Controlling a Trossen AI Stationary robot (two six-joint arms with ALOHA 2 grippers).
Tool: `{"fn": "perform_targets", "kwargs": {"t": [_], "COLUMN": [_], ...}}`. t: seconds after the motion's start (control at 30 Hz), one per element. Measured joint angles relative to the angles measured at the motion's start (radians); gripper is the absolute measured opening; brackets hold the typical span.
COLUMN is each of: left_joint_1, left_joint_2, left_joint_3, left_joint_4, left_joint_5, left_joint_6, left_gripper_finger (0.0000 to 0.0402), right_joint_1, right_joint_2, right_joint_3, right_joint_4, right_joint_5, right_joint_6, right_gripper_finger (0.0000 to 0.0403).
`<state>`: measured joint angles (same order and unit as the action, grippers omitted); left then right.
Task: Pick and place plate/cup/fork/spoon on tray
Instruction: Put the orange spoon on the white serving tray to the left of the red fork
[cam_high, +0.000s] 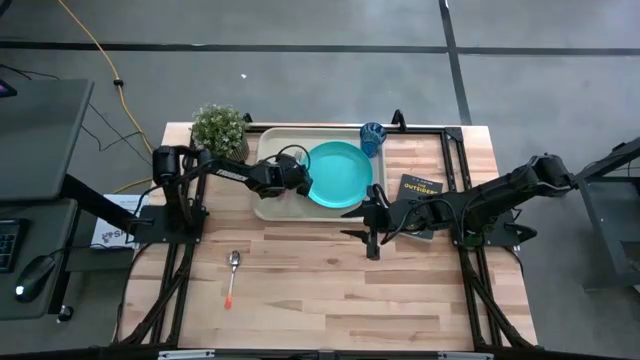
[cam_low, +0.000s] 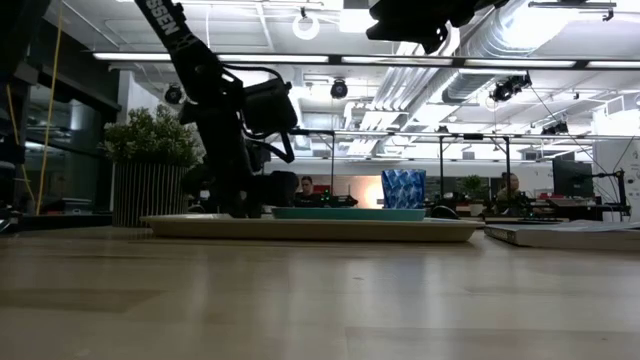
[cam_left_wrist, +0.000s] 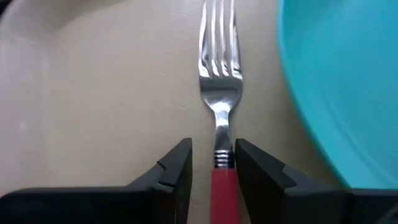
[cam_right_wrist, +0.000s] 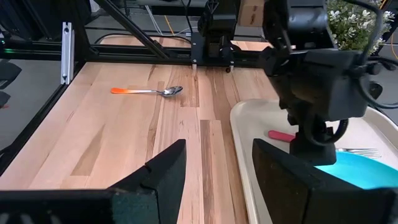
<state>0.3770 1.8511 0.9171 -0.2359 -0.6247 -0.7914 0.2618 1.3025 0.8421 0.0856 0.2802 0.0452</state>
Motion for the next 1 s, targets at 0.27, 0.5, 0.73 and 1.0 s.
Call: {"fn": "perform_targets", "kwargs": {"t": [0.27, 0.5, 0.73, 1.0], "left_joint_1": [0.036, 0.035, 0.033, -0.005], "left_joint_2": [0.0, -0.002, -0.097, -0.333], "left_joint_3": [0.11, 0.212, 0.249, 0.245], "left_joint_4": [-0.259, -0.481, -0.585, -0.632], "left_joint_5": [-0.006, -0.077, -0.101, -0.049], "left_joint_6": [0.052, 0.115, 0.164, 0.263], "left_gripper_finger": [0.0115, 0.0115, 0.0115, 0.0115], "right_joint_1": [0.0, 0.0, 0.0, 0.0], "right_joint_2": [0.0, 0.0, 0.0, 0.0], "right_joint_3": [0.0, 0.0, 0.0, 0.0], "right_joint_4": [0.0, 0.0, 0.0, 0.0], "right_joint_5": [0.0, 0.0, 0.0, 0.0], "right_joint_6": [0.0, 0.0, 0.0, 0.0], "right_gripper_finger": [0.0177, 0.0177, 0.0177, 0.0177]}}
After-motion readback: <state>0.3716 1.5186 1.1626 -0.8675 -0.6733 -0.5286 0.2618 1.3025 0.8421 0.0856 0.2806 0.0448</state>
